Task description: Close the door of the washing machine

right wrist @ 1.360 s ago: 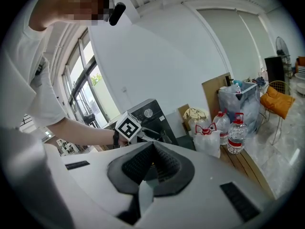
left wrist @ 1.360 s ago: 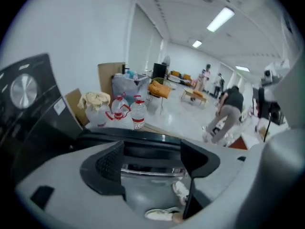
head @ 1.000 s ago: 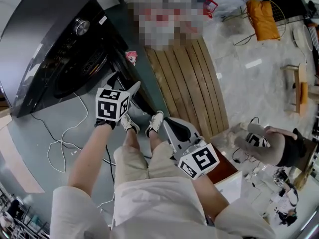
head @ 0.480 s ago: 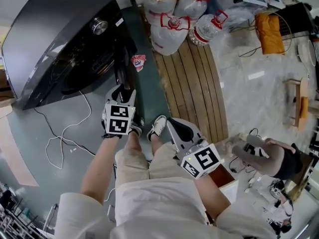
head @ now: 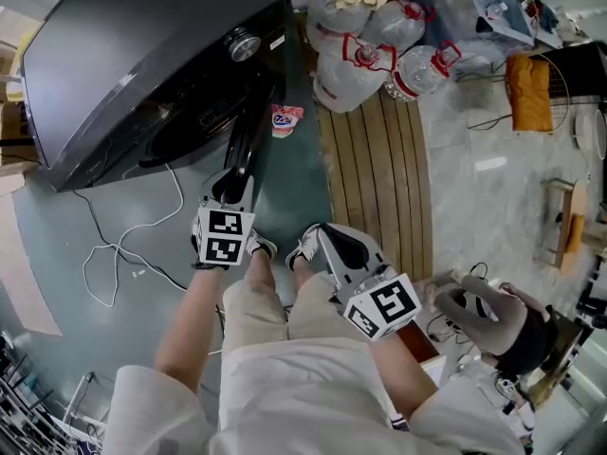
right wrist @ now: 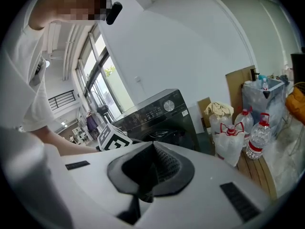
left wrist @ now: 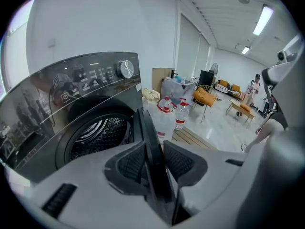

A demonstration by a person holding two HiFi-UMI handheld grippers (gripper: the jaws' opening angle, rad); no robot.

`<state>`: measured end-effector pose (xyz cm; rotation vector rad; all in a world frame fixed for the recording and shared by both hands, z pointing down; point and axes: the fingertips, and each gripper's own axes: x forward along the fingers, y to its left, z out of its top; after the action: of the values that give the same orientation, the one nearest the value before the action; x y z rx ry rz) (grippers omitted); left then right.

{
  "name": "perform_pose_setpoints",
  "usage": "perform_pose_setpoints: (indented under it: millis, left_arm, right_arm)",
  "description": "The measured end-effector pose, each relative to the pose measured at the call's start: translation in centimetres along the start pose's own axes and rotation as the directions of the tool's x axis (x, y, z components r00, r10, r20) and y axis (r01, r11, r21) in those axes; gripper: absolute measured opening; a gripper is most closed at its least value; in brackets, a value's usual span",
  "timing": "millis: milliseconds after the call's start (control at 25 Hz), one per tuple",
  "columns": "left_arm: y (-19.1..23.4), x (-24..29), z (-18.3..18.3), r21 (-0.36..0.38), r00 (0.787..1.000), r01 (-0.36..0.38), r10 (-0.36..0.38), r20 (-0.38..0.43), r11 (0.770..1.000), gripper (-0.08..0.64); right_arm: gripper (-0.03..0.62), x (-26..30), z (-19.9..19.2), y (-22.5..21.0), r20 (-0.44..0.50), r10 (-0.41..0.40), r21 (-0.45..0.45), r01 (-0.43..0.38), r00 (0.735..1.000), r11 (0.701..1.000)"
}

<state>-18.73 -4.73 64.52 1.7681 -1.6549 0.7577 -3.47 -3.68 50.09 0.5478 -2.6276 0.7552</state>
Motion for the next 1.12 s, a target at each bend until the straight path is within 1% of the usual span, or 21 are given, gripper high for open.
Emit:
perform_pose_setpoints:
  millis: [160,360,600,840,960,1120]
  left_arm:
    - [3.4,-0.4,-0.8,0.009,0.999,-0.032,0.031,0.039,0.999,0.112]
    - [7.4,-0.6,-1.1,0.073,0.996,-0.078,0.075,0.053,0.994,0.11]
    - [11.6,-0.5,-0.8,0.126,0.991,-0.117,0.107,0.084,0.985,0.11]
    - [14.5,-0.1,-0.3,0.198,0.988,-0.13,0.112,0.103,0.972,0.117]
    - [15.4,0.0,-0.1,0.253,0.987,-0.14,0.116,0.109,0.957,0.117]
    - [16.1,-0.1,0.1,0.268,0.984,-0.155,0.123,0.131,0.951,0.118]
  right_arm:
    - [-0.002,2.5,0.2,1.5,-0.016,0.007,-0.016,-0.007,1.0,1.0]
    - [-0.002,5.0,0.6,3.4,-0.04,0.002,-0.028,-0.003,0.999,1.0]
    - [-0.002,8.1,0.9,5.5,-0.059,-0.002,-0.037,0.0,0.998,0.999]
    - [-0.002,11.0,0.4,7.8,-0.083,0.008,-0.037,-0.011,0.996,0.999]
    - [-0.002,12.2,0.5,8.6,-0.089,0.011,-0.042,-0.015,0.996,0.999]
    - [-0.002,13.4,0.5,8.9,-0.102,0.012,-0.047,-0.016,0.995,0.999]
